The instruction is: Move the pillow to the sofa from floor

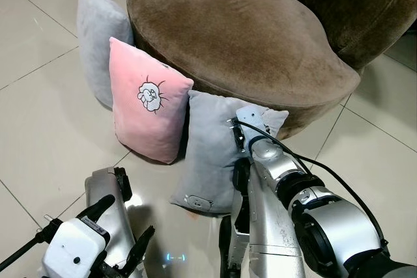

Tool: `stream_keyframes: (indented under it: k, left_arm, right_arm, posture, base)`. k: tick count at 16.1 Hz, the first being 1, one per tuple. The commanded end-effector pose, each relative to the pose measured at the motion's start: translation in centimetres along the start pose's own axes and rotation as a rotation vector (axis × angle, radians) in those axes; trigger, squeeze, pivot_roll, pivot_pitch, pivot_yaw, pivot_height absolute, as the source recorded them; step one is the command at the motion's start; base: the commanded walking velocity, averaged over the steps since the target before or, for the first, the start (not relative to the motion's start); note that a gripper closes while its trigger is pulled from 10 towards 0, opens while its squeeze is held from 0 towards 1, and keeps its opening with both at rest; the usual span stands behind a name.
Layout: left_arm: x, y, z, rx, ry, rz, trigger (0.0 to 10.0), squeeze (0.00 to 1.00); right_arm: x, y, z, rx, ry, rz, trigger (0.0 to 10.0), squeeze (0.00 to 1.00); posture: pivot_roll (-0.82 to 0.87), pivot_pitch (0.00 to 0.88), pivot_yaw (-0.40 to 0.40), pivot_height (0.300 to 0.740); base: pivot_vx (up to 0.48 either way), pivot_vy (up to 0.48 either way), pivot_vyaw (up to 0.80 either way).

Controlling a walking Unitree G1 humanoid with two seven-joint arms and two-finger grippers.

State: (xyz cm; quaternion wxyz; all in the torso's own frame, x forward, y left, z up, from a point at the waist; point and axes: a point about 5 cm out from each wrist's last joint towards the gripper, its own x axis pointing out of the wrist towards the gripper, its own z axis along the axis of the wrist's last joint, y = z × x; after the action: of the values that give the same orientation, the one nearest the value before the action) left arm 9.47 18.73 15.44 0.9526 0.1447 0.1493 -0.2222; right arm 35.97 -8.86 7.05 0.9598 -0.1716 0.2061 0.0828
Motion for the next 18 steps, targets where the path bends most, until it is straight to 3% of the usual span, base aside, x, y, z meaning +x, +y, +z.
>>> stream_keyframes:
  k: [1, 18]
  left_arm:
    - [-0.3, -0.4, 0.3, -0.003, 0.000, -0.015, 10.0, 0.00]
    - [0.9, -0.8, -0.3, -0.016, -0.019, -0.007, 10.0, 0.00]
  right_arm:
    - [0.0, 0.1, -0.8, 0.008, 0.052, 0.006, 0.0, 0.00]
    - [0.0, 0.7, -0.1, 0.051, 0.015, 0.057, 0.0, 0.00]
  posture:
    - [0.06, 0.266, -0.154, 0.417]
    - [0.05, 0.200, -0.178, 0.417]
  base:
    - [0.000, 0.000, 0.00]
    - [0.000, 0.000, 0.00]
